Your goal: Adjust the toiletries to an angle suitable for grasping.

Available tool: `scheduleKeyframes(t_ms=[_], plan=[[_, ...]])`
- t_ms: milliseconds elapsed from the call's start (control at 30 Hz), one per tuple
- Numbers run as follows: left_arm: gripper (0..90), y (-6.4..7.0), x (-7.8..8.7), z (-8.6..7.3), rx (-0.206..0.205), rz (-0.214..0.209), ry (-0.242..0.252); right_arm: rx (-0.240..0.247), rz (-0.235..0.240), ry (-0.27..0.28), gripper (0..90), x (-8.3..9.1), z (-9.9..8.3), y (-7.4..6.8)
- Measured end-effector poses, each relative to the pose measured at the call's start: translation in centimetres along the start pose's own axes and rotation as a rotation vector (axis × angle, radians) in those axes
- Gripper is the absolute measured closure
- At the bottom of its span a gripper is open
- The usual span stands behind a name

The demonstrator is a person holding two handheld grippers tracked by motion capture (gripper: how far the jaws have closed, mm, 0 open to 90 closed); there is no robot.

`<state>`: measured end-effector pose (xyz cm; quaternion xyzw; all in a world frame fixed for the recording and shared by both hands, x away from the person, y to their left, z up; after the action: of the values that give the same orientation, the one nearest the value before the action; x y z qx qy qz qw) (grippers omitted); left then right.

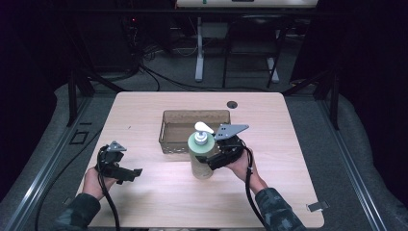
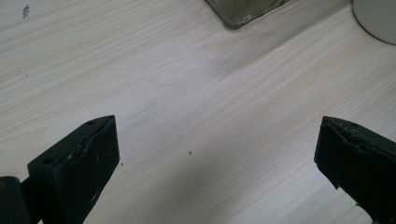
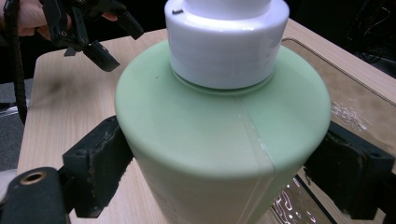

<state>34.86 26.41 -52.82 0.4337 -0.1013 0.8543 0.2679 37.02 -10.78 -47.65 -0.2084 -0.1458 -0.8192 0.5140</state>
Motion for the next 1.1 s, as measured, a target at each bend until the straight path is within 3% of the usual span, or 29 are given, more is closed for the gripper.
scheduleKeyframes(t_ms=[267, 467, 633, 900, 1100], plan=[[0.3, 0.1, -0.1, 0.0, -0.009, 0.005, 0.0, 0.023, 0.007, -0.025, 11.8, -1.5, 1.1, -0.5], [0.3, 0.1, 0.0, -0.1, -0.006, -0.001, 0.003, 0.019, -0.01, -0.03, 10.8, -1.5, 1.1, -0.8], [0.2, 0.1, 0.2, -0.1, -0.004, -0.006, 0.016, 0.006, -0.024, -0.057, 0.6, -0.5, 1.0, -1.0], [0.2, 0.6, 0.3, 0.3, -0.03, -0.054, 0.018, -0.029, -0.033, -0.081, 0.0, 2.3, 0.0, -1.0], [0.1, 1.1, 0.7, 0.9, -0.04, -0.099, 0.054, -0.071, -0.076, -0.113, 0.0, 5.1, -1.7, -0.6]])
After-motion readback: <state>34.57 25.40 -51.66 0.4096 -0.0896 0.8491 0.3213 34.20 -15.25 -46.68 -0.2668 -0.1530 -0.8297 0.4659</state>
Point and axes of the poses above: each handheld gripper's, and its own axes: x roughly backward along the jaws, z roughly out of its top, y roughly to its right, the point moved 1 cm from there along -x, roughly forward along the jaws, and after that the axes turned 2 degrees about x, right-handed, at the moved point
